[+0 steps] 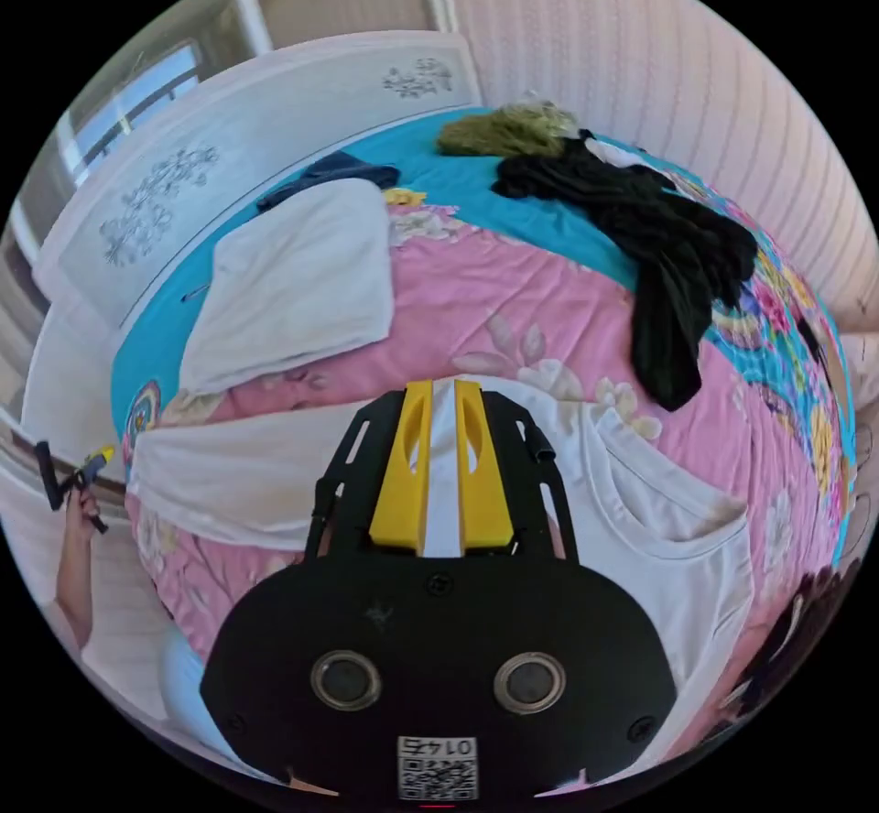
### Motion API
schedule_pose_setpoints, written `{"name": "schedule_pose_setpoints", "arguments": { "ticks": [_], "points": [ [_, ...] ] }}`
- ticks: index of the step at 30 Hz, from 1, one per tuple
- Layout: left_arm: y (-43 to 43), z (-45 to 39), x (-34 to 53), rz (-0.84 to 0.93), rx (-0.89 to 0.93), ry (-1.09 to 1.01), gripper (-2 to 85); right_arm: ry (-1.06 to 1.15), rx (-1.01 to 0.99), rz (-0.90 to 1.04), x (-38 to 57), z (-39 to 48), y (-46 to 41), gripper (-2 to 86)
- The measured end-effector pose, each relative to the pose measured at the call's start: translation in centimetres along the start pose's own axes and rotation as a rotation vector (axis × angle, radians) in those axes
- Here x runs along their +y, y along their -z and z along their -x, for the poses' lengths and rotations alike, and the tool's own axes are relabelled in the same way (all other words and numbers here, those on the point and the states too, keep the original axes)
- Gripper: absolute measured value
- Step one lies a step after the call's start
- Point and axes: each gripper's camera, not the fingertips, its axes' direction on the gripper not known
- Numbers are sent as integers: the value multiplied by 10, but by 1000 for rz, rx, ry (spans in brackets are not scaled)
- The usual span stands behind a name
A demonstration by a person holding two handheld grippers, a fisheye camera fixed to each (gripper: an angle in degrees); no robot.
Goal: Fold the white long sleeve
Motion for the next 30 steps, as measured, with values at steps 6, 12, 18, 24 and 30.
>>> {"name": "schedule_pose_setpoints", "arguments": {
  "ticks": [6, 12, 18, 24, 30],
  "points": [
    [-16, -21, 13, 53, 58, -42, 61, 405, -267, 73, 49, 119, 12, 63],
    [-42, -23, 7, 129, 88, -26, 30, 452, -169, 229, 60, 155, -17, 41],
    [-17, -35, 18, 75, 165, -102, -8, 472, -191, 194, 70, 151, 11, -1],
    [-12, -42, 38, 123, 190, -125, -7, 510, -204, 240, 94, 144, 21, -3],
    [-14, -45, 43, 182, 192, -67, 38, 488, -240, 278, 109, 124, 27, 26]
  ]
}}
